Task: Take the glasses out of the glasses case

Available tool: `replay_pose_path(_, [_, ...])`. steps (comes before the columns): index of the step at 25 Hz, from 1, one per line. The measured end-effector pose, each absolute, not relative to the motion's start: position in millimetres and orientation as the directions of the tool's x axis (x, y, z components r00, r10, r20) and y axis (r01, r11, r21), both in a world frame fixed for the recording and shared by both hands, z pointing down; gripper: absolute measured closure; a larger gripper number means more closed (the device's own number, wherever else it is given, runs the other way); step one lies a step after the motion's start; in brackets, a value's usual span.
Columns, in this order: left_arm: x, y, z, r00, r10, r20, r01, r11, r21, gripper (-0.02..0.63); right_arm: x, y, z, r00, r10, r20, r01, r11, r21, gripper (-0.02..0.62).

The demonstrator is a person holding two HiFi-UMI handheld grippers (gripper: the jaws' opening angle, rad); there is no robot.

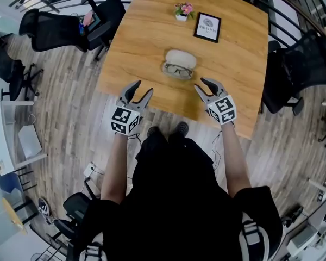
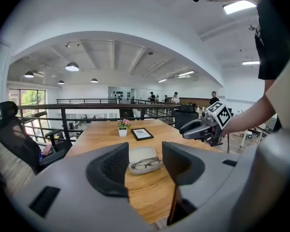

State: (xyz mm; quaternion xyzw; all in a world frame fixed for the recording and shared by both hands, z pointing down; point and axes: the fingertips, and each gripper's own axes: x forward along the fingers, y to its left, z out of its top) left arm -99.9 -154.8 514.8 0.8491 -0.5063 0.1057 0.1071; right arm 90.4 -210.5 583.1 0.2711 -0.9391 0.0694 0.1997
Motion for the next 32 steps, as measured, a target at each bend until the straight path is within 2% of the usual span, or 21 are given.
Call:
replay_pose_path(7, [-109,-175,514,0.433,-0.858,0.276,-0.901,-0.423,0.097,0.387,78,-229,589,-0.786,-0.439,0.436,-0.504,0.863,-0.039,0.448])
replay_pose_path(16, [-115,-225,527,0.472,-0.839,0.270,-0.881,-0.457,0.122,0.388,65,-265,600,-0.764,-0.440,0.472,-0.506,0.863,-0.014,0.456])
replay_pose_path(26, [-134,-265,547,0.522,-0.797,0.304,-0.852,-0.498,0.160,0.387,43,-287,629,-0.728,-0.412,0.547,-0.503,0.864,-0.018,0.463])
replay_pose_path(32, [-151,-278,568,0.539,-0.769,0.343,-0.842,-0.506,0.188,0.388,31,-290,665,-0.691,-0.355,0.630,-0.476,0.879,-0.027,0.463])
